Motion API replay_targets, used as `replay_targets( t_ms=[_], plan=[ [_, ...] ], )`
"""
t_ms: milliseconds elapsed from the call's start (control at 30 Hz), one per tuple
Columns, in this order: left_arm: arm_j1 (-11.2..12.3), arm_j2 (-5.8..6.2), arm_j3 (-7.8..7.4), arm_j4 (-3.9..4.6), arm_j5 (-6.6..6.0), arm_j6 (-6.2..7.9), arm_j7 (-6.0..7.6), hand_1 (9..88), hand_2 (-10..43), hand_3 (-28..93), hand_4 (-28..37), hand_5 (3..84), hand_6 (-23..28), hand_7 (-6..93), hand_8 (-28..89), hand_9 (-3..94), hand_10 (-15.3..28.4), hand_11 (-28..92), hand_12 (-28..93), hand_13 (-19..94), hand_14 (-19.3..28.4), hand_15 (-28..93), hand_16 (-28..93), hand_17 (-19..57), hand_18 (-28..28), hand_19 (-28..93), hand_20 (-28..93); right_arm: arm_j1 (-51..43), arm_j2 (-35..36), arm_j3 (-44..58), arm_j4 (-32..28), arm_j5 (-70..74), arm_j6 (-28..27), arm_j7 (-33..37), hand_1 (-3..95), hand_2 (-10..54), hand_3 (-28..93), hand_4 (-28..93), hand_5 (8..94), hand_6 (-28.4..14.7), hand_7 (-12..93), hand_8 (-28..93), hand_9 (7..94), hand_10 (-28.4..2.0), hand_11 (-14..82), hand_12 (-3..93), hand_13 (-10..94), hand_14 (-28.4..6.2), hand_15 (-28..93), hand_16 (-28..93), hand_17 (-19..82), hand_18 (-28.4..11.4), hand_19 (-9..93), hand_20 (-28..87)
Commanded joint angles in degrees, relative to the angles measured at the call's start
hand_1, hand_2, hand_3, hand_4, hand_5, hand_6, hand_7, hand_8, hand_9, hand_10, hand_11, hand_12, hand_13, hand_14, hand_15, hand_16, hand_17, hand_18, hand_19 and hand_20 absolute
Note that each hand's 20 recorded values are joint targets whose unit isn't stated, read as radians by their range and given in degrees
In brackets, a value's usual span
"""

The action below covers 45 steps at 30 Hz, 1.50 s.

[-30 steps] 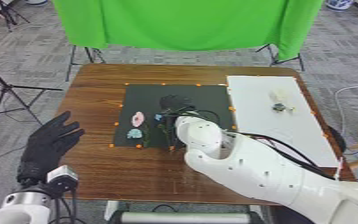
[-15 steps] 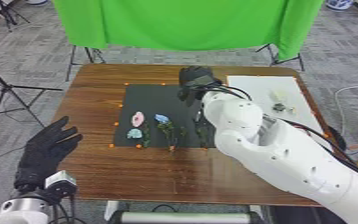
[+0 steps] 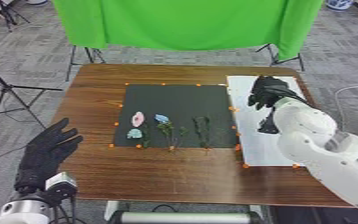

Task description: Arrange flowers

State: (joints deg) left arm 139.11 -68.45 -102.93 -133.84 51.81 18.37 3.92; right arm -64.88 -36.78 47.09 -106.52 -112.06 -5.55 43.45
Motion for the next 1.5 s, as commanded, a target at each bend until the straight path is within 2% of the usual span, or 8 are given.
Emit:
replay_targets(
  t_ms=[33,133,400,667,1000,1200,1367,1500],
  plan=[
    [1.0,-0.37,0.21,-0.14,0.04,0.3,-0.05,25.4,9.2,80,-20.6,36.2,10.2,15.1,-11,34.7,20.9,31,9,25,26.6,51,-11,-7.8,22.9,64,-8,2.8,6.7,-2.1,3.9,0.6,2.4,4.2,34.0,-9.5,92,-28,51.9,-4.3,22,-16,54.7,-16.7,24.7,13.3,57,-11.9,78,9,25,-22.5,93,40],
    [1.0,-0.37,0.34,-0.1,0.05,0.48,-0.07,25.3,9.2,80,-20.6,36.2,10.2,15.1,-11,34.6,20.8,30,9,26,26.6,51,-11,-7.8,22.9,64,-8,2.8,7.4,-2.3,4.9,1.6,1.8,5.4,34.0,-9.5,92,-28,51.5,-4.5,22,-16,54.4,-16.8,24.6,13.4,57,-11.8,78,8,25,-22.5,93,40],
    [0.5,-0.43,0.66,0.1,0.39,-0.34,-0.87,25.4,9.1,80,-20.6,36.3,10.2,15.1,-11,34.6,20.7,31,9,26,26.6,50,-11,-7.8,22.9,63,-8,1.1,7.5,-1.8,6.7,2.3,1.9,6.3,34.0,-9.5,92,-28,51.2,-4.6,22,-16,53.9,-16.9,24.6,13.4,57,-11.7,78,8,25,-22.3,93,40],
    [0.1,-0.6,0.69,0.27,0.54,-0.65,-1.15,25.5,9.0,80,-20.5,36.4,10.2,15.0,-11,34.7,20.7,31,9,26,26.6,51,-11,-7.8,22.9,63,-8,4.8,5.4,-6.5,8.4,2.6,2.2,6.8,34.0,-9.5,92,-28,50.9,-4.4,22,-16,53.7,-17.0,24.5,13.4,56,-11.8,79,8,25,-22.3,93,40],
    [0.1,-0.57,1.14,0.38,0.18,-0.23,-0.36,25.5,9.0,80,-20.6,36.4,10.2,15.2,-11,34.7,20.7,31,9,26,26.6,51,-11,-7.8,22.8,63,-8,9.3,3.5,-11.2,10.5,3.0,2.4,7.4,33.6,-9.5,92,-28,47.4,-4.2,21,-16,52.6,-17.0,24.5,13.5,56,-11.8,79,8,24,-22.3,93,41],
    [0.2,-0.57,1.43,0.45,0.04,0.04,0.25,25.5,9.1,80,-20.6,36.4,10.2,15.1,-11,34.6,20.7,31,9,26,26.7,51,-11,-7.8,23.0,64,-8,7.4,2.6,-9.0,11.5,3.7,-0.9,7.7,33.5,-9.5,92,-28,46.6,-4.1,21,-16,52.5,-17.1,24.9,13.6,56,-11.9,79,8,24,-22.3,93,41],
    [1.2,-0.69,1.09,0.28,-0.34,0.71,0.96,25.5,9.1,80,-20.6,36.4,10.2,15.1,-11,34.6,20.8,31,9,26,26.6,51,-11,-7.8,22.9,63,-8,6.2,2.0,-8.5,12.3,4.3,-2.1,8.0,33.6,-9.5,92,-28,47.8,-3.3,21,-16,53.5,-17.0,25.7,13.7,56,-12.2,80,8,24,-22.3,93,41],
    [0.8,-0.83,1.11,0.45,-0.34,0.46,1.01,25.5,9.1,80,-20.5,36.5,10.3,15.1,-11,34.7,20.7,31,9,26,26.6,51,-11,-7.8,22.9,63,-8,6.3,1.5,-10.0,13.1,3.9,-2.2,7.2,34.4,-9.5,91,-28,51.7,-1.6,21,-16,58.2,-15.8,26.4,13.7,58,-12.3,80,8,24,-22.4,93,41]
  ],
)
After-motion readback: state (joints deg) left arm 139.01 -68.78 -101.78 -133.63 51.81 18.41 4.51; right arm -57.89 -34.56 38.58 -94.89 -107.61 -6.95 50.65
